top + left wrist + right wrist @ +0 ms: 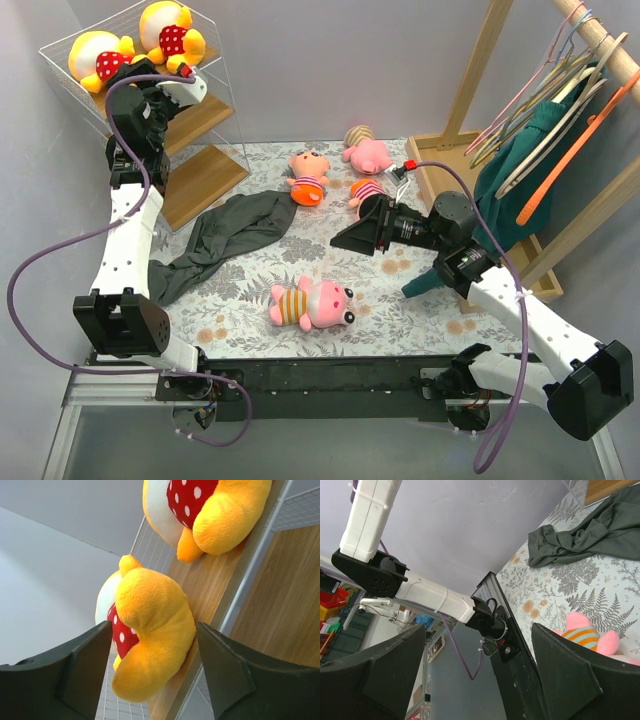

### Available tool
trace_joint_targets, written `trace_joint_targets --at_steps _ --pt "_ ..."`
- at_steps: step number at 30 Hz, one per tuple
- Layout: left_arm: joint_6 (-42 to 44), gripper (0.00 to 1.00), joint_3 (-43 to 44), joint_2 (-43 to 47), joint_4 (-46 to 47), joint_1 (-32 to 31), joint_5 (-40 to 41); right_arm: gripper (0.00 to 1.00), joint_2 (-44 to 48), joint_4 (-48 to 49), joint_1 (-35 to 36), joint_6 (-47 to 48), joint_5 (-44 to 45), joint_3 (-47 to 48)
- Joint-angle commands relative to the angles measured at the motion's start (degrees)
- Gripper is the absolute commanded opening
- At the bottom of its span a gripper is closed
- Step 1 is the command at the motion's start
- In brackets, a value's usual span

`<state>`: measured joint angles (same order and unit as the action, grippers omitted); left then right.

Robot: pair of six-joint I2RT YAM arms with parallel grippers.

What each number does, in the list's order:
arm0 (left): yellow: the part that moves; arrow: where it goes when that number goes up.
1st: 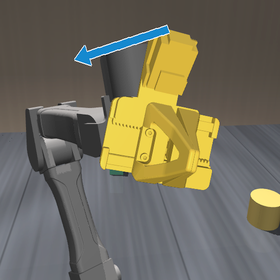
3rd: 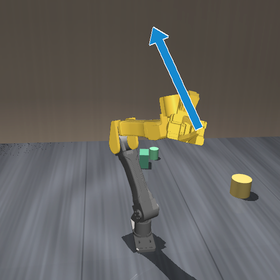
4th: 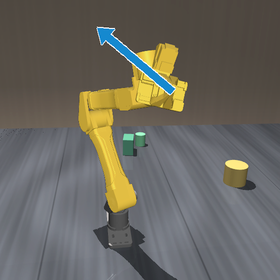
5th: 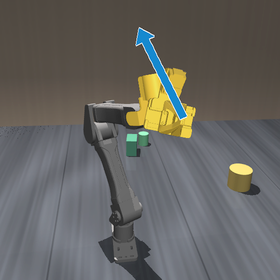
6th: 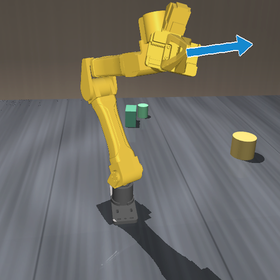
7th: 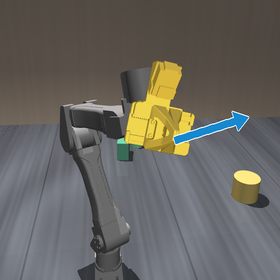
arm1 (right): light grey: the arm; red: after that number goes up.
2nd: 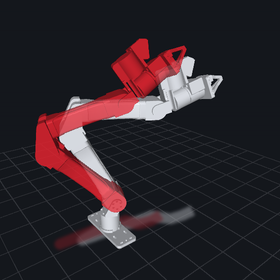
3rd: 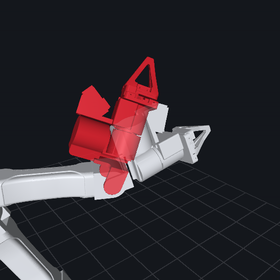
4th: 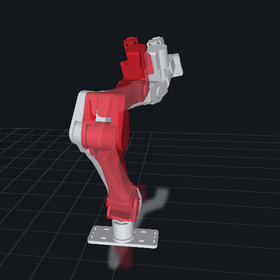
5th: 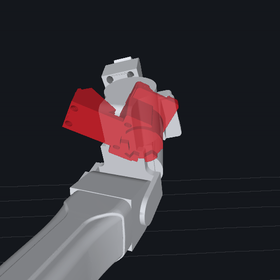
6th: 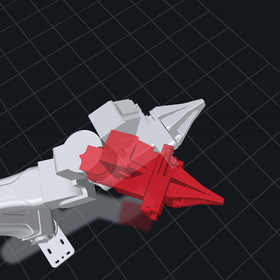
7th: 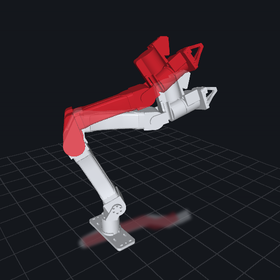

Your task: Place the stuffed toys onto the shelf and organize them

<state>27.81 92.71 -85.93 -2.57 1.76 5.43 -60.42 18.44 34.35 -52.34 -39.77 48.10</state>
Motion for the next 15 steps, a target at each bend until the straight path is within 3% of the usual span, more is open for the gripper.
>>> trace_joint_targets --at_steps 1,3,10,15 --pt "-2.75 0.81 0.19 1.91 1.25 -0.88 -2.0 0.93 0.22 -4.98 -0.16 4.08 2.41 5.16" --pt "-3.2 0.98 0.19 2.08 0.99 -0.88 -2.53 0.93 0.39 -7.88 -0.07 5.66 3.46 6.3" --pt "-9.43 0.98 2.74 3.57 -1.74 -6.41 -5.34 0.93 1.27 -20.61 -0.16 14.53 10.32 9.82" --pt "-22.85 0.98 2.04 8.13 -2.61 -9.23 -13.94 0.94 1.27 -28.27 -0.07 18.85 14.63 11.67"
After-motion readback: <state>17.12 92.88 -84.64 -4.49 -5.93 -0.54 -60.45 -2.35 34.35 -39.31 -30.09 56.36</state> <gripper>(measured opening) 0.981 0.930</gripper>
